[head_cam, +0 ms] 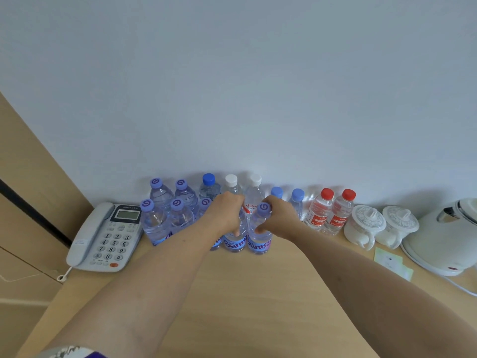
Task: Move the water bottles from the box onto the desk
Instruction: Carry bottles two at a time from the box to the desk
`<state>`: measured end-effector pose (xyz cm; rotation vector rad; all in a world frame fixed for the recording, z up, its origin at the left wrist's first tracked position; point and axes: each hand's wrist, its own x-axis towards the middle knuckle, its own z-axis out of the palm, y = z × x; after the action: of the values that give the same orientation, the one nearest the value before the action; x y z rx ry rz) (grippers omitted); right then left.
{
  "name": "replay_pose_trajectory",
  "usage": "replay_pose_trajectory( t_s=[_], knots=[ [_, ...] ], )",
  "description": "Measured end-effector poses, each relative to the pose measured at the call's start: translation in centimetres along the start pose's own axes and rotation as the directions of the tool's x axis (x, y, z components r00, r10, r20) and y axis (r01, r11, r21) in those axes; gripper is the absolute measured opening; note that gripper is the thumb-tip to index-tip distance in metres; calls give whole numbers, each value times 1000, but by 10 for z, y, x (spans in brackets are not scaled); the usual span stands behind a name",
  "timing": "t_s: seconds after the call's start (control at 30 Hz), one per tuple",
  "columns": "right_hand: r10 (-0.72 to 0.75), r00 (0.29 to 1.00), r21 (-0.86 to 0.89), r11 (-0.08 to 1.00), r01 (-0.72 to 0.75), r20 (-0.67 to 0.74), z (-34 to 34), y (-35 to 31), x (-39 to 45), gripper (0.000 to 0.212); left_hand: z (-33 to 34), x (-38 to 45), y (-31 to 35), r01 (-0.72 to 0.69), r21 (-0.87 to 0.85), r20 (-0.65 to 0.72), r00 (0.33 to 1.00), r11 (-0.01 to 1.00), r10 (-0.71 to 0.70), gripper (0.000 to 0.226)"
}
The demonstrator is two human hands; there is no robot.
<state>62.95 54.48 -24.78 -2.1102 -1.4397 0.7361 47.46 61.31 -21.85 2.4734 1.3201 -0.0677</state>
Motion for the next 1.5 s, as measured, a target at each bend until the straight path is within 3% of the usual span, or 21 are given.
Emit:
replay_pose_trajectory(
  t_s=[0.23, 0.9, 1.07, 1.23, 1.4, 1.5],
  knots=[
    [31, 993, -32, 999, -35, -111, 9, 0, -1, 54, 1, -1, -1, 3, -7, -11, 1000, 1000, -3, 63],
    [33, 994, 75, 997, -25, -104, 13, -4, -18, 36, 1, -3, -6, -43, 42, -20, 999, 998, 44, 57],
    [74, 995, 113, 991, -65, -68, 5, -10, -23, 56, -3, 3, -5, -105, 40, 36, 994, 994, 104, 58],
    [135, 986, 148, 982, -119, -103, -1, -8, -31, 81, -16, 15, 2, -162, 0, -45, 986, 987, 162, 49],
    [184, 965, 89, 981, -170, -186, -5, -6, -50, 75, -17, 23, 21, -296, 3, -115, 949, 955, 295, 51],
    [257, 938, 39, 966, -255, -233, -11, 4, -69, 71, -11, 23, 44, -399, 81, -90, 909, 913, 406, 52]
  ],
)
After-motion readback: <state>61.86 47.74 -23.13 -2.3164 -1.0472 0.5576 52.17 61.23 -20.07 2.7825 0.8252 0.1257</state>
